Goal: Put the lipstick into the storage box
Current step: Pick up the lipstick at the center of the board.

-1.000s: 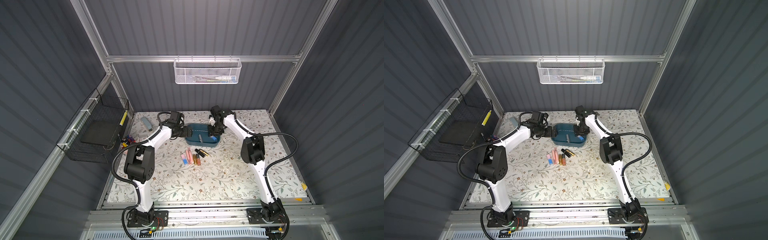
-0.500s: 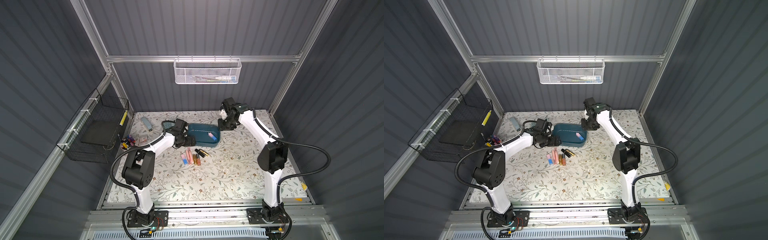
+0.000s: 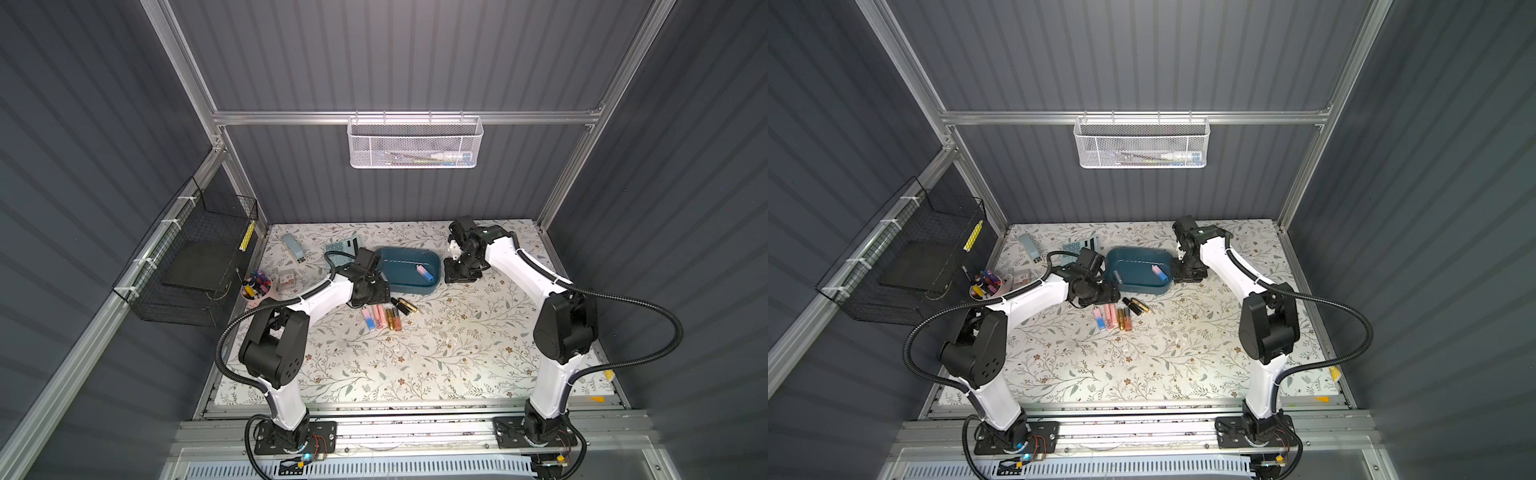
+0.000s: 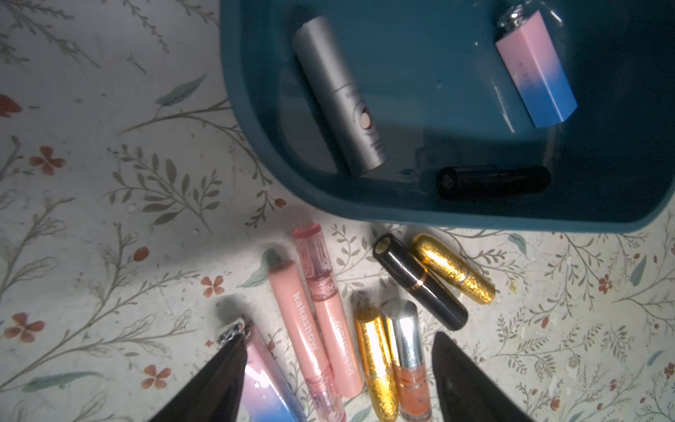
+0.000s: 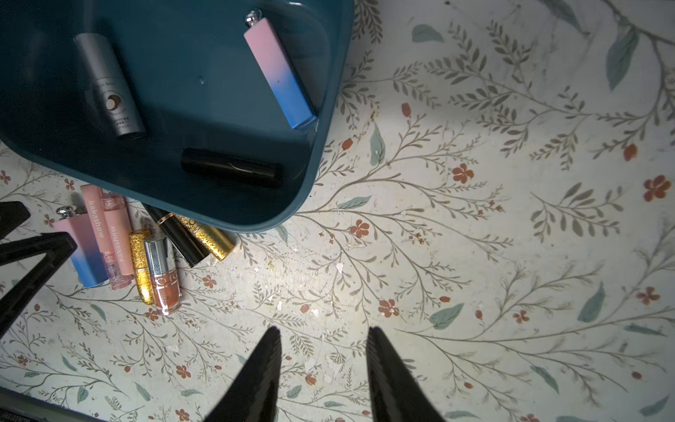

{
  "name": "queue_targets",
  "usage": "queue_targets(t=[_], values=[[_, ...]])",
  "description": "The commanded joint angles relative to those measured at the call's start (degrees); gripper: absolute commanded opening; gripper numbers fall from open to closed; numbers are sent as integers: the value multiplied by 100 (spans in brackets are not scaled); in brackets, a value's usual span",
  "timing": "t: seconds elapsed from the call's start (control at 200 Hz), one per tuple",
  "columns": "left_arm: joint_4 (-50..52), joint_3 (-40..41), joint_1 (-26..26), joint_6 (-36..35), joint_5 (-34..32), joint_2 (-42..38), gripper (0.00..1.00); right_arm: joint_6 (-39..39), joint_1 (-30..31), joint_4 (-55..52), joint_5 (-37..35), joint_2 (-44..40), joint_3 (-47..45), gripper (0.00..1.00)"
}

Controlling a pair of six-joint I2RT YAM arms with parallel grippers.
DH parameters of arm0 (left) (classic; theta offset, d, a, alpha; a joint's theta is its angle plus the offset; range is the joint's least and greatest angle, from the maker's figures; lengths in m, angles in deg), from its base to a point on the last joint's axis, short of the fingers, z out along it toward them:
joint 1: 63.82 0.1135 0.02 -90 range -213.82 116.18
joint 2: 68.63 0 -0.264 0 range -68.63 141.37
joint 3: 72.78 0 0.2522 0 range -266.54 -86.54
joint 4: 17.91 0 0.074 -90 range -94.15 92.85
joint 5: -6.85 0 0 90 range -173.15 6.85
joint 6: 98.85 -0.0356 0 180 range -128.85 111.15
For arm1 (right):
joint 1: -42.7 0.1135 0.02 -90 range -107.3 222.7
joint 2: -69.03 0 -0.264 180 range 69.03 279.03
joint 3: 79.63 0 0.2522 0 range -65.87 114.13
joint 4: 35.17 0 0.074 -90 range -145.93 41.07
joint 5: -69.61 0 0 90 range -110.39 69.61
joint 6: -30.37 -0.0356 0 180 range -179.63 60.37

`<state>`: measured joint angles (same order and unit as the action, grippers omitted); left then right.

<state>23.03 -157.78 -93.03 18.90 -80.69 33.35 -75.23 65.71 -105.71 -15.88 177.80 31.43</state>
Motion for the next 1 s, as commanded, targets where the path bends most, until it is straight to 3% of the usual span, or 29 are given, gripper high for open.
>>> queue_targets(t=[0.0, 0.375, 0.996], values=[[163, -140, -68, 227, -132, -21, 80, -92, 6, 120, -64, -275, -189, 41], [575, -846, -599, 310, -112, 552, 75, -335, -81, 316, -217, -834, -952, 40], [1289, -672, -631, 512, -974, 435, 70, -234, -79, 342, -115, -1016, -1209, 39]])
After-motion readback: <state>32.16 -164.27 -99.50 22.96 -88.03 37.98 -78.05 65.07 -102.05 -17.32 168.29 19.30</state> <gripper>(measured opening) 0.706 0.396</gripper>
